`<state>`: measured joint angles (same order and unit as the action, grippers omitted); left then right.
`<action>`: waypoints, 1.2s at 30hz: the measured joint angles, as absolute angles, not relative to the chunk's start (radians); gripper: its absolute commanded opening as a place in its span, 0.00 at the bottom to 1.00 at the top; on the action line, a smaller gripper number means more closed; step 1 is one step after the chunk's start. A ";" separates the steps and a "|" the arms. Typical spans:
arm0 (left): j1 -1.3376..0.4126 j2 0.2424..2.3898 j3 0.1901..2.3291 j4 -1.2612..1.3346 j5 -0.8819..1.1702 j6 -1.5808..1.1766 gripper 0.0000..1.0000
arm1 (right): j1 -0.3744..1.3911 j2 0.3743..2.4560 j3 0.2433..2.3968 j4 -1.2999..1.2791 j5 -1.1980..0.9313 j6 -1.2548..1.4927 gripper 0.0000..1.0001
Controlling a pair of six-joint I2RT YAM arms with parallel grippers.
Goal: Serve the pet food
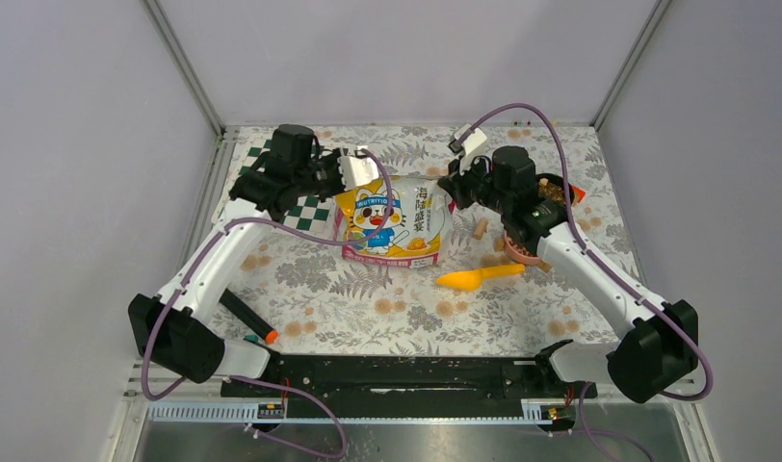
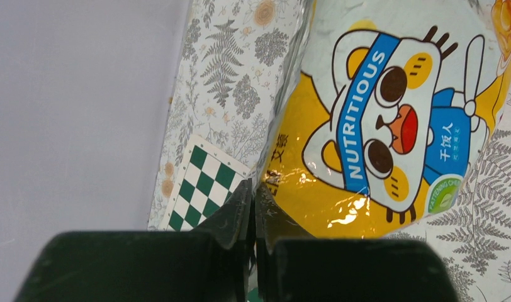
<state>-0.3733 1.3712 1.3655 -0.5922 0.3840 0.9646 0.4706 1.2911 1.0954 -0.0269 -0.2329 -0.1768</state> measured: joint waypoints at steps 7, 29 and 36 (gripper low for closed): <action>-0.347 1.353 1.366 -0.628 0.358 0.936 0.00 | 0.471 1.262 1.066 -0.010 -0.206 -0.170 0.00; -0.223 1.287 1.364 -0.721 0.181 0.815 0.00 | 0.459 1.257 1.061 -0.020 -0.176 -0.172 0.00; -0.075 1.236 1.365 -0.828 0.039 0.819 0.24 | 0.324 1.209 1.059 -0.075 -0.255 -0.205 0.53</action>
